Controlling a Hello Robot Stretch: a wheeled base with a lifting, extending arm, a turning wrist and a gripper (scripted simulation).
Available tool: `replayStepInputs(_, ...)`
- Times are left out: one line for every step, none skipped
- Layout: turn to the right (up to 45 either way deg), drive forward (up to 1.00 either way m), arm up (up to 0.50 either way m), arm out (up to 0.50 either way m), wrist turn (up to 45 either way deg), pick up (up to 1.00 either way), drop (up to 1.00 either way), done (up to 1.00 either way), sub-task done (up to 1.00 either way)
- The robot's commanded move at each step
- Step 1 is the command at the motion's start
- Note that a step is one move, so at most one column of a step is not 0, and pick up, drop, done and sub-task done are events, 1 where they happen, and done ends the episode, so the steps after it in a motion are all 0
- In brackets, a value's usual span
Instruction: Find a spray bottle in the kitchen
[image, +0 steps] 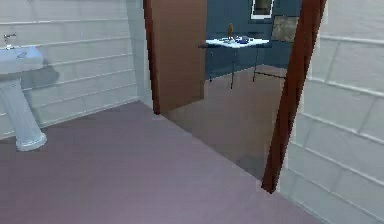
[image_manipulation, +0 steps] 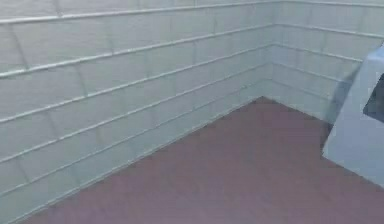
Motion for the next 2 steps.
replayStepInputs(0.0, 1.00, 0.00, 0.00, 0.0, 0.00, 0.00, 0.00, 0.00)
replayStepInputs(9.0, 0.00, 0.00, 0.00, 0.0, 0.00, 0.00, 0.00, 0.00)
